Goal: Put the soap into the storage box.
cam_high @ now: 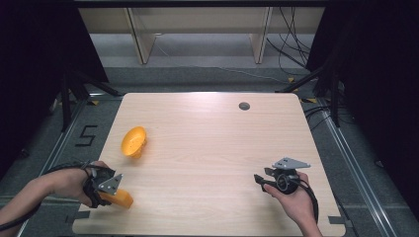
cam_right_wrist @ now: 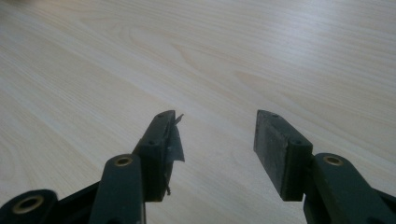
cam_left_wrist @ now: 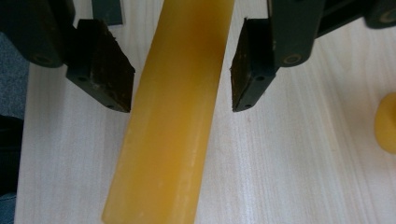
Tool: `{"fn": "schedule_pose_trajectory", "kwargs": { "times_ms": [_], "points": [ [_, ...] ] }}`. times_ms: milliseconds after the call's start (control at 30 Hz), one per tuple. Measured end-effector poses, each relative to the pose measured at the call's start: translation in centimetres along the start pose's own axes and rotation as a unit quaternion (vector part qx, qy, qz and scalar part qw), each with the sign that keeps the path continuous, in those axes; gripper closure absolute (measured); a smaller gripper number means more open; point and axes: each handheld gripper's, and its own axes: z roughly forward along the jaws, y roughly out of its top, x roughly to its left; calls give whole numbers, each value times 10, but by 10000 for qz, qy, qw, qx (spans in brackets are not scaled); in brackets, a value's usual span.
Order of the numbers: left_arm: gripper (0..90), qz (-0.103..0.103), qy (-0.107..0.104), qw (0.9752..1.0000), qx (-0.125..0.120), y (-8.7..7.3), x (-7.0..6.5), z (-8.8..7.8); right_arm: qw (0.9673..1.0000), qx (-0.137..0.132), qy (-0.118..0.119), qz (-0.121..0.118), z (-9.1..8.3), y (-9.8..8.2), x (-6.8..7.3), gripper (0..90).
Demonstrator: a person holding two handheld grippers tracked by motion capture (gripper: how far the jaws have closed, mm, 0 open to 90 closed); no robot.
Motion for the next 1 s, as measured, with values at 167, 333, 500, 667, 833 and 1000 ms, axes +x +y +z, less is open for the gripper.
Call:
{"fn": "schedule_pose_trajectory", "kwargs": {
  "times_ms": [167,333,500,667,833,1000],
  "points": [
    [464,-81,-55,9999,106,0,3,4,10000,-24,6,-89,1,0,-1,495],
    [518,-110,-145,9998,58,3,4,7,9999,-28,32,-91,2,0,-1,494],
    [586,-438,-340,9985,13,0,5,4,9999,4,23,-107,2,-1,-1,492],
    [604,-936,-303,9952,-8,-2,3,3,10000,38,49,-19,4,-2,0,487],
    [604,-1749,-253,9841,-194,-1,2,-3,10000,36,50,-31,4,-2,0,486],
    [604,-3598,-39,9285,-918,1,5,-10,9999,16,32,-134,4,-2,-1,485]
  ]
}}
